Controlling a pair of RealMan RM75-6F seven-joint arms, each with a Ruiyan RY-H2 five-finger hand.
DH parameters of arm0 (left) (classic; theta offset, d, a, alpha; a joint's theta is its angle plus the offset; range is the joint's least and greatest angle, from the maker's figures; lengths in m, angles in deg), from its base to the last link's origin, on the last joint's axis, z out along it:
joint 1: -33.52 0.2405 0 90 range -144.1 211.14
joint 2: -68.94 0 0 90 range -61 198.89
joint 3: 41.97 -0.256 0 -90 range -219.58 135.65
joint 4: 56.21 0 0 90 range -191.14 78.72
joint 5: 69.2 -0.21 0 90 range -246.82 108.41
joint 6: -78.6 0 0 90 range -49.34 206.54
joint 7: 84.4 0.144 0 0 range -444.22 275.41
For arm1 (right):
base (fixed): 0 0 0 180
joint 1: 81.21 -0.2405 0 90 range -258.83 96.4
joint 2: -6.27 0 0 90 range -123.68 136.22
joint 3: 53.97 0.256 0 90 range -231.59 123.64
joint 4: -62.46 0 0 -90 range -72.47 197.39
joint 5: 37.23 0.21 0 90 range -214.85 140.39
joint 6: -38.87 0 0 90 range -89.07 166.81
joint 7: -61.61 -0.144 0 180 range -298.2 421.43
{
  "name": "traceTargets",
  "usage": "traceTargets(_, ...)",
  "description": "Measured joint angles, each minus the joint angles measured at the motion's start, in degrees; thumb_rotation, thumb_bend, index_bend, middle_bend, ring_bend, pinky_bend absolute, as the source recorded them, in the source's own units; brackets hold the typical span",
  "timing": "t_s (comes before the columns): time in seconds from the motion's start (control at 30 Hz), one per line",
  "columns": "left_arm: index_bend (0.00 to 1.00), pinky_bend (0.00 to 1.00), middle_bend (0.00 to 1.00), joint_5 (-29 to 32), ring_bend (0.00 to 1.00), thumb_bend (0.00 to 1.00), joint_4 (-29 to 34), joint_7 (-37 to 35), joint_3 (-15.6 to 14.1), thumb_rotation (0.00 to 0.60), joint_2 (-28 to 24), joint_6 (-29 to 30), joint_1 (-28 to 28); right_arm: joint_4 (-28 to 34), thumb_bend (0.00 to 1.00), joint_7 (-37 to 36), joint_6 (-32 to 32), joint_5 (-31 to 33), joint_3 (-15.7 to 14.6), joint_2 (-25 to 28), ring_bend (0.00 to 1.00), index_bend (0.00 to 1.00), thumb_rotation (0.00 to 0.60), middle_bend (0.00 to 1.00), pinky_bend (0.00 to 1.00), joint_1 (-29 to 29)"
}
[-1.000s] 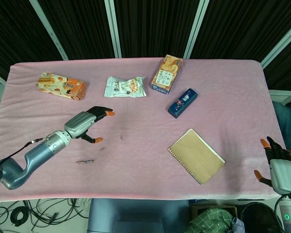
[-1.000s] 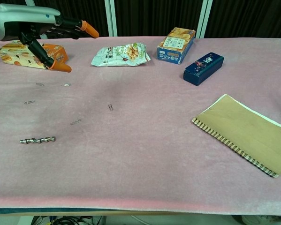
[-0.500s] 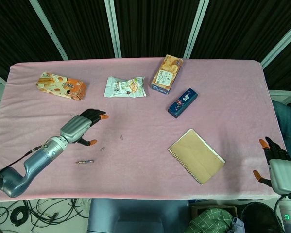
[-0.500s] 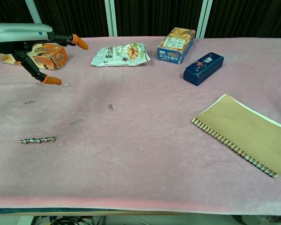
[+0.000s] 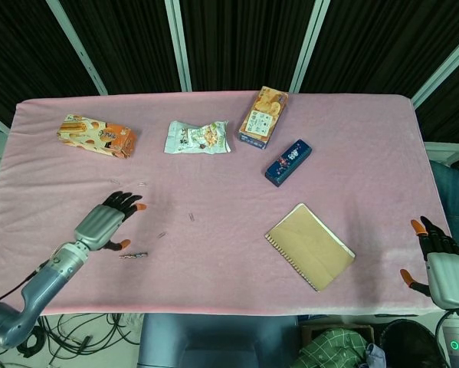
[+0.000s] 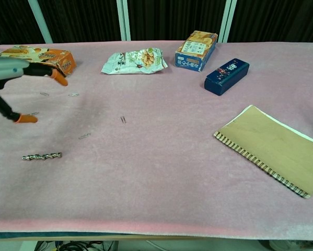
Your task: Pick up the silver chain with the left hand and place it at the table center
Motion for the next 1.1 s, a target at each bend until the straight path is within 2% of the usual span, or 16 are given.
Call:
traceTargets(0.27,0.29,0.0,0.06,8.71,0.0,0.26,4.92,14.11,-3.03,0.6,0.5,3.14,4.36,0.25,0.14,0.46,-0.21,-0.03,0.03,-0.13,0.09,0.04,0.6,0.02,0.17,0.05)
traceTargets(0.47,0.34,0.0,0.06,15.83,0.0,0.26,6.46,18.77,-2.16,0.6,4.27,5.87,6.23,0.17,0.14,0.23,0.02,0.27,0.09,-0.06,0.09,0.04,0.6,0.02,0.17,0.03)
traceTargets(0.67,0.38,0.0,0.07,22.17,0.0,0.26,7.59,20.99,-1.35,0.6,6.28,4.52,6.09,0.29,0.14,0.2,0.24,0.87,0.29,0.05,0.09,0.04,0.6,0.02,0.17,0.02)
traceTargets(1.1,0.48,0.0,0.11,24.46,0.0,0.31,5.96,26.57,0.03,0.6,11.79,10.48,6.81,0.57,0.14,0.5,0.58,1.35,0.31,0.08,0.09,0.04,0.6,0.02,0.17,0.0)
